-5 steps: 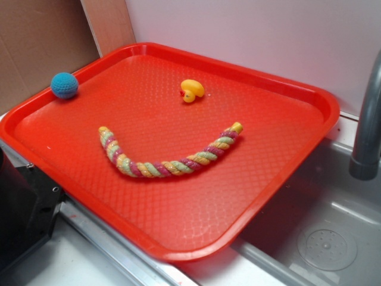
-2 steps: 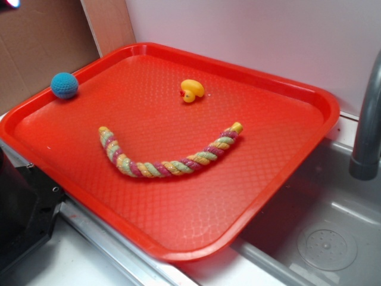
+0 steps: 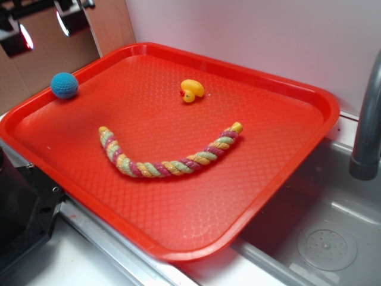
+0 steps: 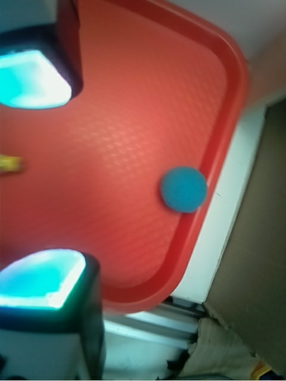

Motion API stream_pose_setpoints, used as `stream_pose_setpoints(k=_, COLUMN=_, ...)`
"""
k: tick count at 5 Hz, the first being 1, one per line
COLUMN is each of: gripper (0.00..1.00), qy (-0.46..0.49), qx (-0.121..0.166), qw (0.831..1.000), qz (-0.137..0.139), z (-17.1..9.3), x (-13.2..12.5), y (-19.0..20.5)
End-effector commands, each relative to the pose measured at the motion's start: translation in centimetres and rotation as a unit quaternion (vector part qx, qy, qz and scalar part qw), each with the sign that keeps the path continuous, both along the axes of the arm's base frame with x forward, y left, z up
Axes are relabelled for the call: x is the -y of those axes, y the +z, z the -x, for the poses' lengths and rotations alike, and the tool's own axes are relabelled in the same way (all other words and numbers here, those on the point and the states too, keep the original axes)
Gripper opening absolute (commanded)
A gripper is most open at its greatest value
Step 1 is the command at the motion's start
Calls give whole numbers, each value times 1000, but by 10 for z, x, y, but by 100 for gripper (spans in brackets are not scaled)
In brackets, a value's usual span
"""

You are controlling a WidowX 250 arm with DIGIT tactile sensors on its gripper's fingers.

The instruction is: Grab the blue ball.

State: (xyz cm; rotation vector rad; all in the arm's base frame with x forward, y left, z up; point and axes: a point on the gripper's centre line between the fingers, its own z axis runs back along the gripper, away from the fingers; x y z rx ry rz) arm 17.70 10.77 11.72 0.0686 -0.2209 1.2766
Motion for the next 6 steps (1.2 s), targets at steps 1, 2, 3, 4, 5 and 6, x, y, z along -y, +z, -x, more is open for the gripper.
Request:
stream_pose_setpoints(k=1, gripper=100, qy=98, qx=21, qw=992, qz=-79, z=-11, x=-39, y=-43)
stream_pose_setpoints(k=2, gripper=100, qy=133, qx=20, qw=985, qz=-109, z=-16, x=-54, y=-58)
stream_pose_setpoints(k=3, gripper=100, qy=163, qx=8, qw=977, qz=-140, z=-19, x=-68, y=-71)
stream_pose_setpoints(k=4, gripper=100, qy=184, qx=-2, qw=970, qz=-156, z=-19, x=-72, y=-81)
stream_pose_setpoints(k=5, gripper=0, qy=189, qx=-2, qw=968, qz=-163, z=-21, x=-70, y=-83)
stream_pose_setpoints(k=6, gripper=0, qy=168, qx=3, qw=974, qz=-154, z=-25, x=-64, y=-76)
